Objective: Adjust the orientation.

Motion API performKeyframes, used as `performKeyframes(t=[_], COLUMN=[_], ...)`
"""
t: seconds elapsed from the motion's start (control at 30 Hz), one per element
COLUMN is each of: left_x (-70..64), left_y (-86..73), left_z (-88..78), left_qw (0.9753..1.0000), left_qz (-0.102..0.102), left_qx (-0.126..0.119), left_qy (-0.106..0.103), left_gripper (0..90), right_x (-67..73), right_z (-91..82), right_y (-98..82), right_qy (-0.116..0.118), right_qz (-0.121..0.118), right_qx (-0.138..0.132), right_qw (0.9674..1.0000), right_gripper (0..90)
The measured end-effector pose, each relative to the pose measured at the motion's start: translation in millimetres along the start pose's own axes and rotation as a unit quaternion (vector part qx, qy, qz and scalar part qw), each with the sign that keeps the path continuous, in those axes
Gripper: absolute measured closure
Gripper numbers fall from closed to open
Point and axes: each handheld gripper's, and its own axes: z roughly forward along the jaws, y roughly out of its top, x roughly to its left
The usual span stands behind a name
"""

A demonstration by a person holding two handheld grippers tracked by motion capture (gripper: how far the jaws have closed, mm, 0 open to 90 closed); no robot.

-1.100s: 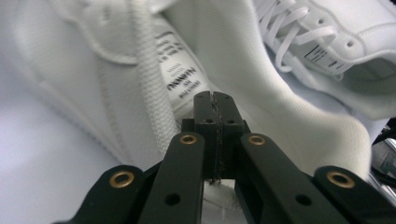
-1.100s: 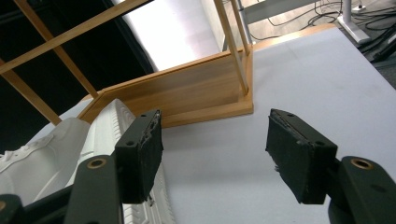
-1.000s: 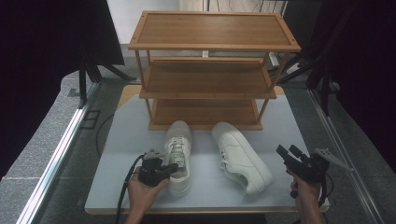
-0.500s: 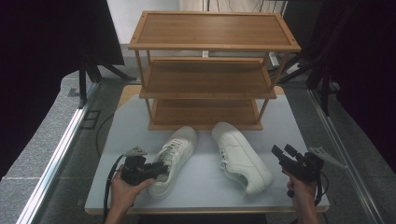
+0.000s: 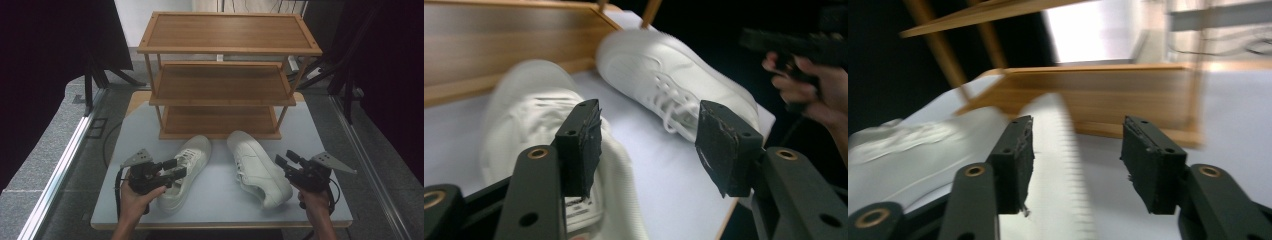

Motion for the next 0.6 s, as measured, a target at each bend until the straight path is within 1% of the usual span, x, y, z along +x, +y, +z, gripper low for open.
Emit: performKeyframes(t=[0.03, 0.07, 0.1, 0.13, 0.2, 0.3, 0.4, 0.5, 0.6], left_x=[0.7, 1.9, 2.6, 3.5, 6.1, 9.8, 11.7, 11.1, 9.0], left_y=[0.2, 0.2, -0.1, -0.7, -2.6, -4.4, -2.3, 1.1, 2.0], left_z=[-2.3, -5.3, -6.8, -7.4, -5.5, -1.3, 1.1, 3.6, 5.1], left_qw=[1.0, 0.9999, 0.9998, 0.9998, 0.9998, 0.9996, 0.9994, 0.9992, 0.9993], left_qz=[-0.004, -0.009, -0.012, -0.014, -0.018, -0.027, -0.033, -0.038, -0.037], left_qx=[-0.006, -0.014, -0.017, -0.016, -0.009, -0.002, -0.006, -0.007, -0.006], left_qy=[0.002, 0.002, 0.003, 0.005, 0.006, 0.012, 0.009, 0.007, 0.006], left_gripper=[42.9, 42.7, 42.3, 41.8, 41.3, 41.1, 41.6, 41.9, 42.0], right_x=[6.2, 11.2, 19.3, 25.0, 34.8, 47.3, 57.2, 63.6, 70.7], right_z=[0.6, 1.1, 1.2, 1.5, 0.8, 0.4, 3.8, 9.4, 16.1], right_y=[0.8, 1.0, 1.0, 0.5, -2.2, -8.7, -15.1, -23.4, -38.5], right_qy=[0.021, 0.035, 0.055, 0.068, 0.071, 0.083, 0.09, 0.1, 0.101], right_qz=[-0.015, -0.026, -0.044, -0.054, -0.067, -0.087, -0.11, -0.113, -0.126], right_qx=[0.008, 0.014, 0.029, 0.041, 0.057, 0.08, 0.11, 0.137, 0.169], right_qw=[0.9996, 0.9989, 0.9971, 0.9954, 0.9936, 0.9895, 0.9837, 0.9789, 0.9723], right_gripper=[52.6, 55.5, 58.6, 61.9, 70.3, 78.8, 85.1, 88.9, 89.2])
